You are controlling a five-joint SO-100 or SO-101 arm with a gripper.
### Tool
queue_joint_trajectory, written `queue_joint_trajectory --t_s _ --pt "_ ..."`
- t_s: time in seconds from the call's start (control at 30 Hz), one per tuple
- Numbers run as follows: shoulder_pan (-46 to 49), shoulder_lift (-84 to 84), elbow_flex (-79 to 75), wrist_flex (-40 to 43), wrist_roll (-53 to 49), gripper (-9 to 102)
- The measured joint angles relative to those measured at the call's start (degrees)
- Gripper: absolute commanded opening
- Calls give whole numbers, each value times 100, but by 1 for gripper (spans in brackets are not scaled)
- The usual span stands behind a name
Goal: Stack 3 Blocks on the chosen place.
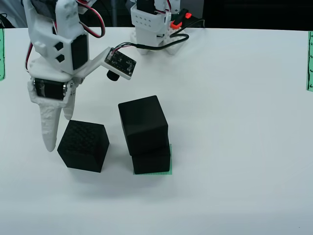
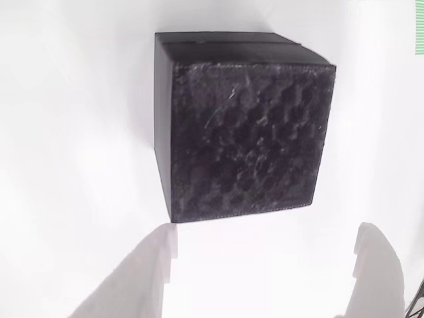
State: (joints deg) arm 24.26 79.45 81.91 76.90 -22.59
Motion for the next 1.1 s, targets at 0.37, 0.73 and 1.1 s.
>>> queue_joint_trajectory --t_s 0.37,0.73,1.1 --pt "-466 -334 -70 62 141 32" --pt "-589 -334 -70 70 220 32" --pt "-352 448 492 167 615 32"
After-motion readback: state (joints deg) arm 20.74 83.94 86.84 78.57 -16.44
